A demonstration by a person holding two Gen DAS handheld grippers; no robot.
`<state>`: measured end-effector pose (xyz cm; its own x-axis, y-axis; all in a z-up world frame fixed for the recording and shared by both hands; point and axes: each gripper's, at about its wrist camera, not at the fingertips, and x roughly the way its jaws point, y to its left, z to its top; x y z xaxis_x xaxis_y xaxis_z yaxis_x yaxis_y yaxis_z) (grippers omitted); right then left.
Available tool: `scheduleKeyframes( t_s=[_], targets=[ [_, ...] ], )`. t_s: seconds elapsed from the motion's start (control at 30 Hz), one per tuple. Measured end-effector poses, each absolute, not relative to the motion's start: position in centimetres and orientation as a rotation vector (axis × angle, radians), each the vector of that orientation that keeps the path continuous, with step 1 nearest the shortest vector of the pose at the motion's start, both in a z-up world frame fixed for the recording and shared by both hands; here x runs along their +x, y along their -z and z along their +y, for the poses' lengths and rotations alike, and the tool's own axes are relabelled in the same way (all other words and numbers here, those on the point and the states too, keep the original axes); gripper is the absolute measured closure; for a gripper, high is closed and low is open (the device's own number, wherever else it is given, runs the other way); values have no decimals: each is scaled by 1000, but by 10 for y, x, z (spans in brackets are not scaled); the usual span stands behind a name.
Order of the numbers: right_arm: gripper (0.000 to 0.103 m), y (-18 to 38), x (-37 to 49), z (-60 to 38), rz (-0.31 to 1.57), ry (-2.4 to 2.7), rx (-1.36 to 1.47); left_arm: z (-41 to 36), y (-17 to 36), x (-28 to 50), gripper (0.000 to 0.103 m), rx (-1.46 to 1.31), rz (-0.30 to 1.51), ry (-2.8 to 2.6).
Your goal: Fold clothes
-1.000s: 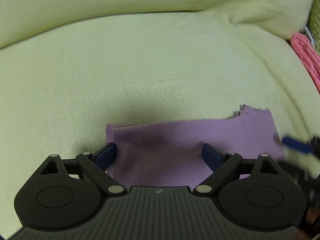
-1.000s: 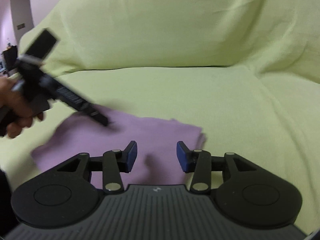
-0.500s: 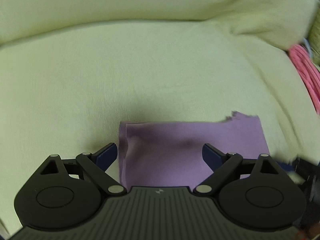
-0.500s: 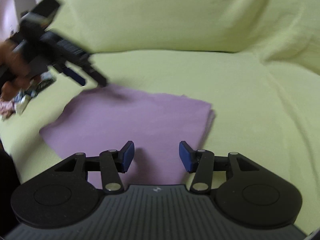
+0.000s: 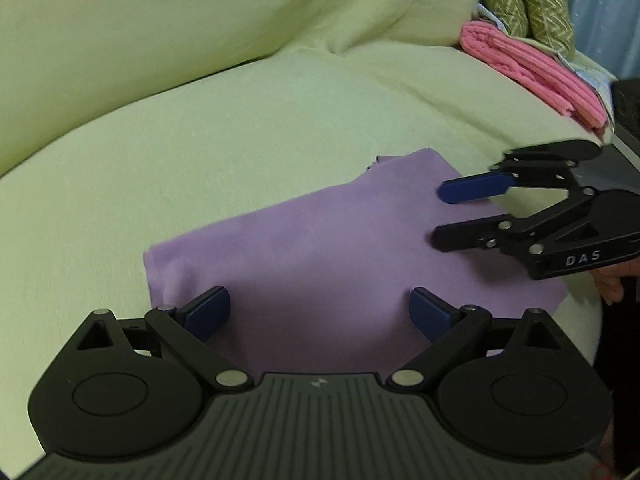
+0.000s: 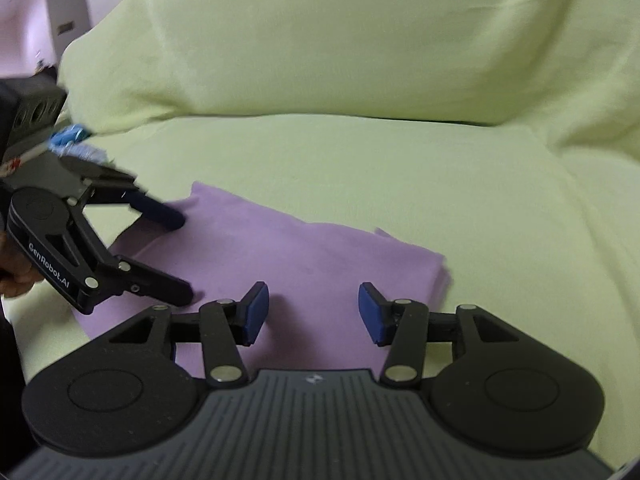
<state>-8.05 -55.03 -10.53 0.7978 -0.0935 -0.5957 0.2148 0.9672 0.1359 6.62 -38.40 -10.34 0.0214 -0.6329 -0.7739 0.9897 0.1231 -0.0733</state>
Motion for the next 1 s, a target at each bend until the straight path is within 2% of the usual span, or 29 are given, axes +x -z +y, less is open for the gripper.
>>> scheduleKeyframes(
  t_s=[0.37, 0.63, 0.83, 1.0],
  targets=[
    [59, 97, -87, -577, 581, 241, 194, -378, 81, 87, 8, 446, 768, 1373],
    [59, 112, -75, -573, 588, 159, 167, -392, 101, 104, 9, 477, 762, 1370],
    [62, 108, -89, -585, 587, 226, 177, -389, 96, 117, 11, 465, 781, 1294],
    [59, 96, -103, -560, 555, 218, 179, -379, 85, 107, 11, 410, 789, 1275]
  ],
)
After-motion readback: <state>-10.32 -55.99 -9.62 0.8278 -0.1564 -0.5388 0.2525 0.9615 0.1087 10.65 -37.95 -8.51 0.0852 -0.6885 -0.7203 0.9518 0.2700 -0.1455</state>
